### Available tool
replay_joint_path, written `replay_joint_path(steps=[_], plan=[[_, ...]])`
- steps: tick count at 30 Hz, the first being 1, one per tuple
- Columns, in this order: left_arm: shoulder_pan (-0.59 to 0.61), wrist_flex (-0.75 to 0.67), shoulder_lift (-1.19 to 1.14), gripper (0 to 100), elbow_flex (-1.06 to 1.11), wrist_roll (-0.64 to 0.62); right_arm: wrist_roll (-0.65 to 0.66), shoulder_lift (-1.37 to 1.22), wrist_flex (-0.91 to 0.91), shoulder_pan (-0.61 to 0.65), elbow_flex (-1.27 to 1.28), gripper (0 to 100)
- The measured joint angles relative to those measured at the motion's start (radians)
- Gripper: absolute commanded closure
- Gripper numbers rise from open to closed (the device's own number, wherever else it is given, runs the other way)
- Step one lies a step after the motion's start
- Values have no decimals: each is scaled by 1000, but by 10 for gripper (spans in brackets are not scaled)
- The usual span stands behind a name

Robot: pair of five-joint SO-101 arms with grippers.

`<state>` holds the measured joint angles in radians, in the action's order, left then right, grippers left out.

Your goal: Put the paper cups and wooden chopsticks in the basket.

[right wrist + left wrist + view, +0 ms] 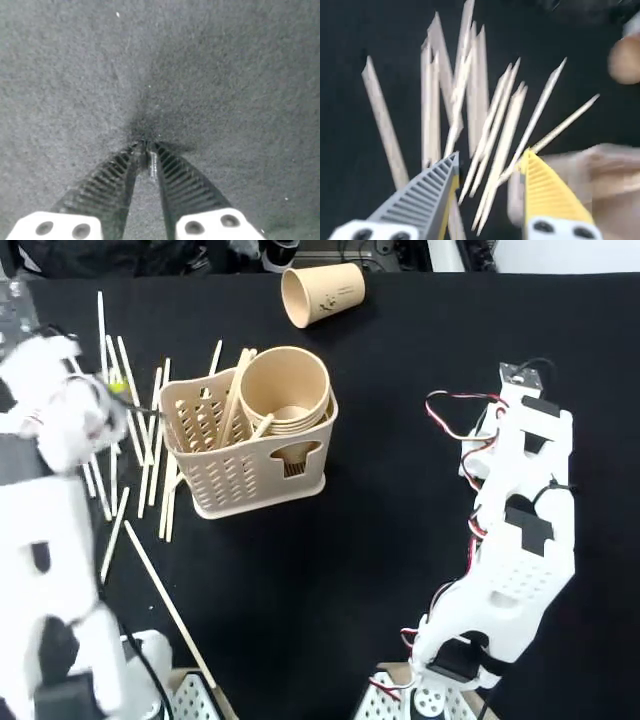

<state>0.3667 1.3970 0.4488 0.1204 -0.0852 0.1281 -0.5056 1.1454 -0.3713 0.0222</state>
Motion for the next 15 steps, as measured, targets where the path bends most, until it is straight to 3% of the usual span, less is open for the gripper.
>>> replay_joint_path(steps=[3, 6, 13, 15], plan=[[63, 118, -172, 797, -26, 118, 0, 0, 0, 0, 0, 987], [107, 138, -331, 798, -21, 212, 0, 0, 0, 0, 0, 987], [117, -123, -603, 776, 140, 325, 0, 0, 0, 0, 0, 987], [117, -141, -661, 777, 152, 358, 0, 0, 0, 0, 0, 987]])
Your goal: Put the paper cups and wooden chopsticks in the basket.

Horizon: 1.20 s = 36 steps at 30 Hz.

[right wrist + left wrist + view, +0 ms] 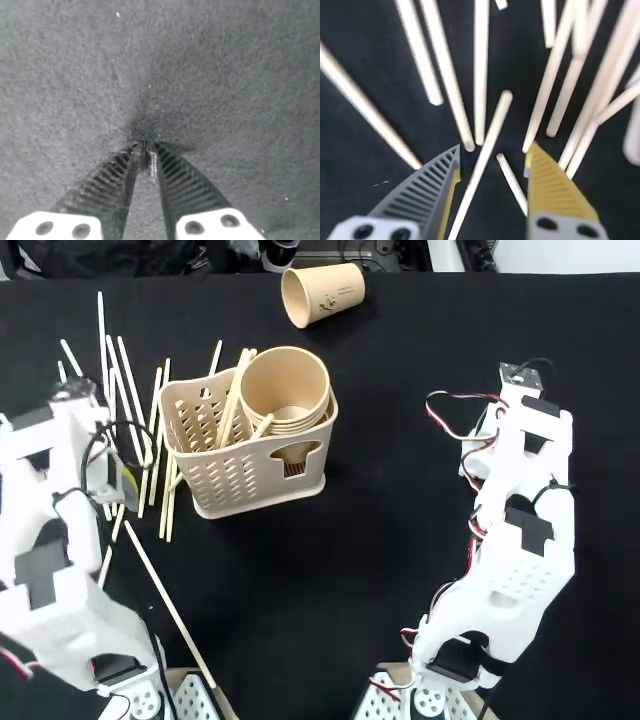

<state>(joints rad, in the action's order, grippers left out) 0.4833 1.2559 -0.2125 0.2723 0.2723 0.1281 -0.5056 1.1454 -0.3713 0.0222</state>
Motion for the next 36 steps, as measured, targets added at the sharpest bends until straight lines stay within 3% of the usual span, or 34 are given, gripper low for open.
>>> replay_joint_path(steps=[6, 13, 17, 24, 30, 36], plan=[[26, -12, -121, 791, -51, 18, 0, 0, 0, 0, 0, 987], [23, -11, -163, 979, -75, 58, 0, 0, 0, 0, 0, 987], [-15, -11, -160, 973, -63, 127, 0, 0, 0, 0, 0, 987], [-41, -11, -158, 972, -80, 140, 0, 0, 0, 0, 0, 987], [-63, 14, -52, 972, -80, 104, 0, 0, 0, 0, 0, 987], [-98, 127, 227, 972, -81, 86, 0, 0, 0, 0, 0, 987]])
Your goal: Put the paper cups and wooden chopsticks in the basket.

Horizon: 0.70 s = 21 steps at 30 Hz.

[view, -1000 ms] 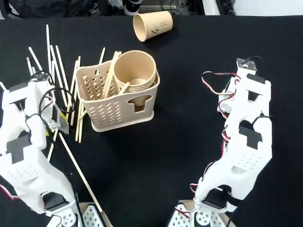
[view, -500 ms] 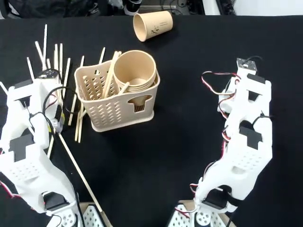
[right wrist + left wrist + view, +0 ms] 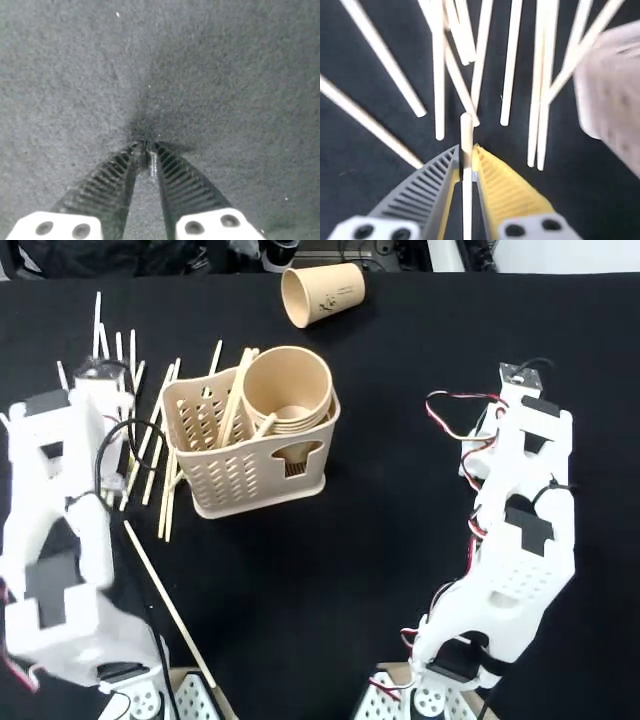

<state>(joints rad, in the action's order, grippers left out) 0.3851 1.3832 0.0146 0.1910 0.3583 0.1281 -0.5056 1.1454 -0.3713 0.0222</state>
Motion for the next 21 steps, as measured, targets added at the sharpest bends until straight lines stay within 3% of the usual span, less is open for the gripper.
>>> replay_joint_path(steps=[13, 21], plan=[[-15, -69, 505, 972, 23, -232, 0, 0, 0, 0, 0, 987], [-167, -147, 891, 972, 26, -359, 0, 0, 0, 0, 0, 987]])
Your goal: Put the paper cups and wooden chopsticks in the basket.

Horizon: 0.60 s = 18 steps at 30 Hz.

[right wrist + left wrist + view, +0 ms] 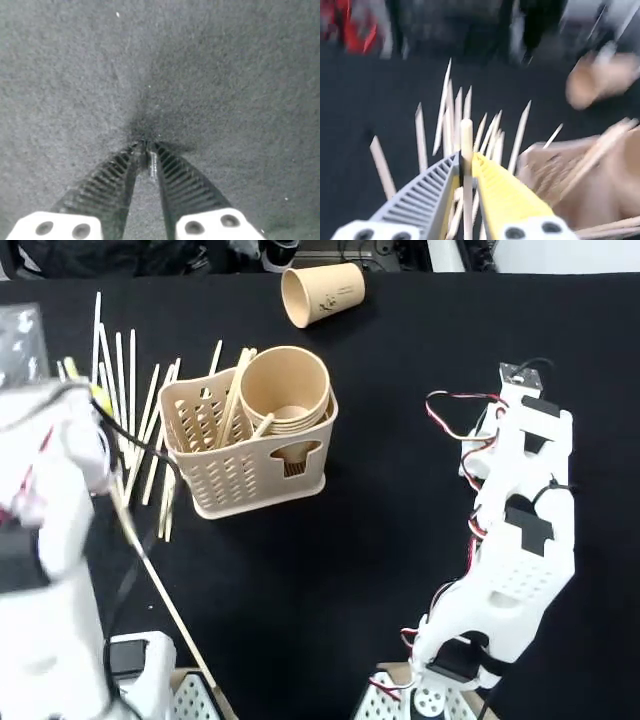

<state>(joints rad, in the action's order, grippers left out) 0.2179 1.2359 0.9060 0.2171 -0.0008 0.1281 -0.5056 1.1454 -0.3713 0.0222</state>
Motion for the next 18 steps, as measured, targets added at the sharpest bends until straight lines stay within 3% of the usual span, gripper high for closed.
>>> replay_joint_path(steps=[10, 18], plan=[[-265, -278, 206, 972, 3, -115, 0, 0, 0, -2, 0, 987], [-301, -540, 157, 972, 204, -117, 0, 0, 0, -2, 0, 987]])
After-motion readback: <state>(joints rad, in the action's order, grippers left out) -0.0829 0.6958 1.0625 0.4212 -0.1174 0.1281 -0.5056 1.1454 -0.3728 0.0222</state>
